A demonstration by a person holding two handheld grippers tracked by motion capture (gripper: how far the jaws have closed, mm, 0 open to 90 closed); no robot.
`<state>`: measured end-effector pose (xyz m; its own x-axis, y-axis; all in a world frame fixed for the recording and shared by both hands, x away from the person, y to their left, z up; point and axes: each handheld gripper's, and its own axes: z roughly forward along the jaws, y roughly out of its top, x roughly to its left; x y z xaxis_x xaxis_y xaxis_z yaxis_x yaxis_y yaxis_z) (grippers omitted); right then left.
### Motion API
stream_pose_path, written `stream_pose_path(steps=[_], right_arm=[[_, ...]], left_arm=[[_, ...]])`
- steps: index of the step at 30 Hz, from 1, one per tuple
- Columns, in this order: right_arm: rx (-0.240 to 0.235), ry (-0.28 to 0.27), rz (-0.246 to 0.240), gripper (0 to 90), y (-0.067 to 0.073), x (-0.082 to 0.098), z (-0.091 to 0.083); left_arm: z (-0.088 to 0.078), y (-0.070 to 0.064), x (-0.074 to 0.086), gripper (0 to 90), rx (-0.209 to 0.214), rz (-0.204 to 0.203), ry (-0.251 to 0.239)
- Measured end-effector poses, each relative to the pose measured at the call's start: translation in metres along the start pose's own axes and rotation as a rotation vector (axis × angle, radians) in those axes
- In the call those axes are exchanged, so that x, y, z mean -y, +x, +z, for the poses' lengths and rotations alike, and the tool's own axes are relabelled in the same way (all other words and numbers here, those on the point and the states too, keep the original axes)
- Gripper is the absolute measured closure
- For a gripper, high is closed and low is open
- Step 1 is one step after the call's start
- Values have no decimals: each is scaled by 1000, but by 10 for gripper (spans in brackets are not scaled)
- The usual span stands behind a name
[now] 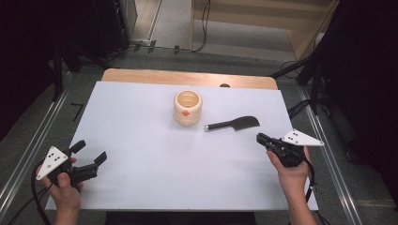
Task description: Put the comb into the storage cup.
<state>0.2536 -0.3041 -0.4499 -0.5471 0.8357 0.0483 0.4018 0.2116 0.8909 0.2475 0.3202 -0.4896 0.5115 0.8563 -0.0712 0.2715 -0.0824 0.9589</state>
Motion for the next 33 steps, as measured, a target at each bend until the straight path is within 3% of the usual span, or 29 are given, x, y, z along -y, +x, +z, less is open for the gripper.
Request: stream_pose_path(steps=[8,15,26,33], right_arm=[[-29,85,-74,880,5,-38,31],[-70,147,-90,881,8,-59,58],[-123,243,-143,882,19,-81,101],[-151,313,-148,882,22,-85,128]], left_arm=[[0,0,0,81,3,0,0],[1,0,0,81,5,4,4],[1,1,0,81,9,-2,5],[1,1,0,81,11,-5,6]])
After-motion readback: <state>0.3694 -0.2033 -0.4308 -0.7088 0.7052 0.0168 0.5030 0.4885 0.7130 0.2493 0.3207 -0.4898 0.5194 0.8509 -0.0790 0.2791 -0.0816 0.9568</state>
